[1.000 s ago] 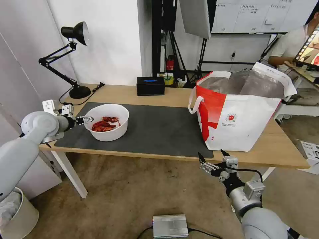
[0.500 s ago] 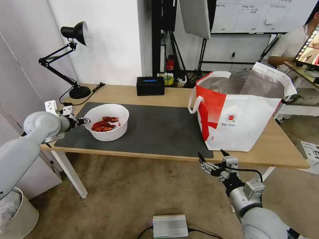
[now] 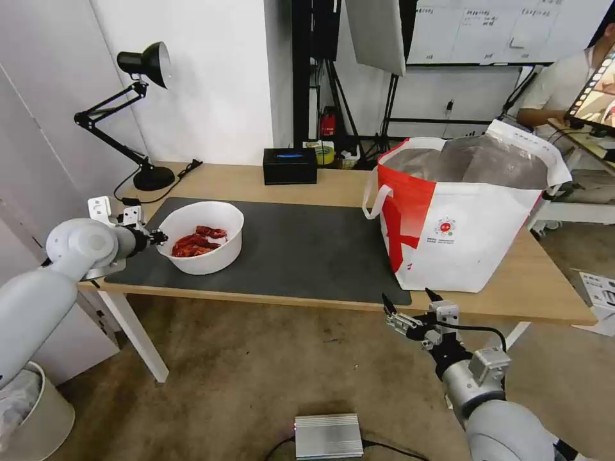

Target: Pick up the trash from the table and place it into the takeout bag.

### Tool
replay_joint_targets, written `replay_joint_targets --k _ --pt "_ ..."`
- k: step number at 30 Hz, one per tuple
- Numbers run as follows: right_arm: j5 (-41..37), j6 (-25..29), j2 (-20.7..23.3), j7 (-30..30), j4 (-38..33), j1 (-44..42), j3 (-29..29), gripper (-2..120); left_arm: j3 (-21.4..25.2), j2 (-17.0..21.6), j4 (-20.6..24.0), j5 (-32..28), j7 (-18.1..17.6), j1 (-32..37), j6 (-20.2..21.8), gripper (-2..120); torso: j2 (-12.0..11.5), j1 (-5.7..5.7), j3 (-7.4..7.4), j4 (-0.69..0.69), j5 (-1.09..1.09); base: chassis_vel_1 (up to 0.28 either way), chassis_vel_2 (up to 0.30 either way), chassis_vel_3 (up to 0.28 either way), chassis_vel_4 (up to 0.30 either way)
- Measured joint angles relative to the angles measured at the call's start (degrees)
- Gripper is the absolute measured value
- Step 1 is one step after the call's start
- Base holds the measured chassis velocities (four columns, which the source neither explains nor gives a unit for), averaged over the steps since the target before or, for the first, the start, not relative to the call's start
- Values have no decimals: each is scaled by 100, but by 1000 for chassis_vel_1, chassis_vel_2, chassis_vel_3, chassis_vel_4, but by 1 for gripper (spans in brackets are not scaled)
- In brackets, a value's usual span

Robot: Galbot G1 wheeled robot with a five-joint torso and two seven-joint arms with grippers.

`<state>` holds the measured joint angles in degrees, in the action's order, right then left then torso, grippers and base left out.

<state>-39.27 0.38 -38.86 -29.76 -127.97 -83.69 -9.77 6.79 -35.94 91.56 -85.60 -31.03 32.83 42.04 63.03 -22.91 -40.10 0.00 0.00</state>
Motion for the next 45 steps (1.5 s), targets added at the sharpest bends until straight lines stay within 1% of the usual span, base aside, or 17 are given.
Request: replay_joint_targets --k 5,7,9,11,14,16,21,24,25,27,28,30,33,42,45 --pt "0 0 0 0 0 0 0 100 89 2 86 -12 21 67 1 0 0 0 0 0 0 0 0 0 0" --pt "0 0 0 0 0 0 0 100 197 11 251 -19 98 116 3 0 0 0 0 0 0 0 0 0 0" --pt "0 0 0 0 0 0 0 100 259 14 337 -104 70 121 4 0 0 0 0 0 0 0 0 0 0" --pt "0 0 0 0 0 0 0 100 358 22 512 -388 -77 102 7 0 0 0 0 0 0 0 0 0 0" --pt "0 0 0 0 0 0 0 100 403 31 619 -535 -142 52 9 0 0 0 0 0 0 0 0 0 0" --pt "0 0 0 0 0 0 0 100 432 65 857 -828 -188 -105 1 0 0 0 0 0 0 0 0 0 0" --pt "0 0 0 0 0 0 0 100 432 75 1064 -1076 -232 -320 -30 0 0 0 0 0 0 0 0 0 0" --pt "0 0 0 0 0 0 0 100 393 56 1243 -1347 -361 -612 -52 0 0 0 0 -1 1 0 0 0 0" --pt "0 0 0 0 0 0 0 100 393 56 1243 -1347 -361 -612 -52 0 0 0 0 -1 1 0 0 0 0" --pt "0 0 0 0 0 0 0 100 338 -26 1343 -1645 -549 -918 -53 0 0 0 0 -1 1 0 0 0 0" --pt "0 0 0 0 0 0 0 100 338 -26 1343 -1645 -549 -918 -53 0 0 0 0 -1 1 0 0 0 0" --pt "0 0 0 0 0 0 0 100 269 -68 1380 -1794 -659 -1092 -46 0 0 0 0 -1 1 0 0 0 0" --pt "0 0 0 0 0 0 0 100 164 -84 1437 -1900 -719 -1244 -25 0 0 0 0 -1 1 0 0 0 0" --pt "0 0 0 0 0 0 0 100 46 -126 1536 -2118 -802 -1413 4 0 0 0 0 -1 0 0 0 0 0" --pt "0 0 0 0 0 0 0 100 -77 -249 1606 -2207 -862 -1547 7 0 0 0 0 0 0 0 0 0 0"
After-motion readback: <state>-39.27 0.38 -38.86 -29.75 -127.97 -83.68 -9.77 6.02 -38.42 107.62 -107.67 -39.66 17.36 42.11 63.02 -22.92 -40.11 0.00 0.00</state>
